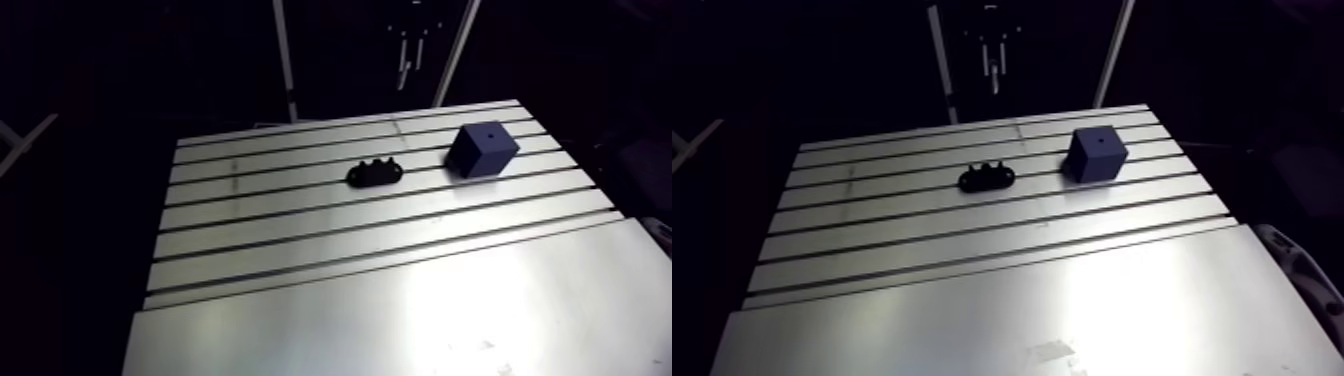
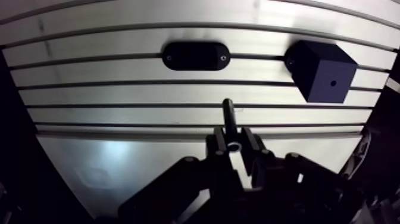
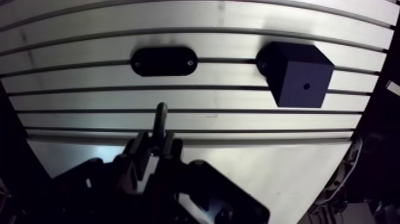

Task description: Pick up the M10 bolt and insert it into the hole until fully seated.

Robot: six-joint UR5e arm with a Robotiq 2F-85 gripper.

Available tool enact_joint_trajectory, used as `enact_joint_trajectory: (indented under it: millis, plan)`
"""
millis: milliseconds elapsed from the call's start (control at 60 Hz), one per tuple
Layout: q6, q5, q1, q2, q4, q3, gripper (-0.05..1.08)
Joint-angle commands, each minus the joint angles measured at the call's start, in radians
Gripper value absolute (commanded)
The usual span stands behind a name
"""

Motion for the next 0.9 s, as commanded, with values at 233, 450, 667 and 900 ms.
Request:
enact_joint_trajectory:
  millis: [233, 450, 667, 900]
  plan:
    - [-0.093, -0.034, -0.139, 0.009, 0.139, -0.087, 1.08]
    - [-0.1, -0.034, -0.179, 0.022, 0.159, -0.087, 1.08]
    - [-0.1, -0.048, -0.197, 0.037, 0.16, -0.078, 1.08]
    - [-0.096, -0.055, -0.208, 0.064, 0.16, -0.088, 1.08]
